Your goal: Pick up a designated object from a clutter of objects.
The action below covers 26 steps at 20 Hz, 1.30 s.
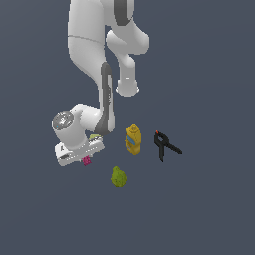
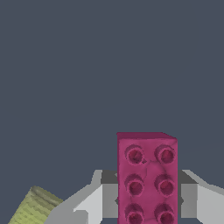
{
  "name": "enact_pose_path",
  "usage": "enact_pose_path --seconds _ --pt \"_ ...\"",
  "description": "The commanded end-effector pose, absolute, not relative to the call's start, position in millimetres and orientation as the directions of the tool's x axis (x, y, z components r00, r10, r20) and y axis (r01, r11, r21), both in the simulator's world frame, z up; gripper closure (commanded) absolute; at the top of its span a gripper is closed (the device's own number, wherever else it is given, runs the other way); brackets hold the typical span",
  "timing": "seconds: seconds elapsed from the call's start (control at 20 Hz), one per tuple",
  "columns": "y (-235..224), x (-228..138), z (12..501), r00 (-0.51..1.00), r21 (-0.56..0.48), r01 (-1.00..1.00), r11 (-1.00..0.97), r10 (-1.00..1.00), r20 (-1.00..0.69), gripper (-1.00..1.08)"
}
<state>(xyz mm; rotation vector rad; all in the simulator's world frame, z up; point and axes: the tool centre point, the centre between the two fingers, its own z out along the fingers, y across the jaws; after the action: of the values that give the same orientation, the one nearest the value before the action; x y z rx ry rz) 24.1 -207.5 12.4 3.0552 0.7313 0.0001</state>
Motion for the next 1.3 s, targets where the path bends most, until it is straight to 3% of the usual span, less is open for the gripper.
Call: enact_pose_path --seconds 0.0,0.65,1.25 --pt "-207 24 12 0.891 0.0 0.453 -0.891 0.453 0.0 1.08" --pt "-194 24 26 0.892 0.0 0.453 -0.892 0.453 0.0 1.08" --pt "-118 26 105 0.892 0.0 0.453 -0.892 0.453 0.0 1.08"
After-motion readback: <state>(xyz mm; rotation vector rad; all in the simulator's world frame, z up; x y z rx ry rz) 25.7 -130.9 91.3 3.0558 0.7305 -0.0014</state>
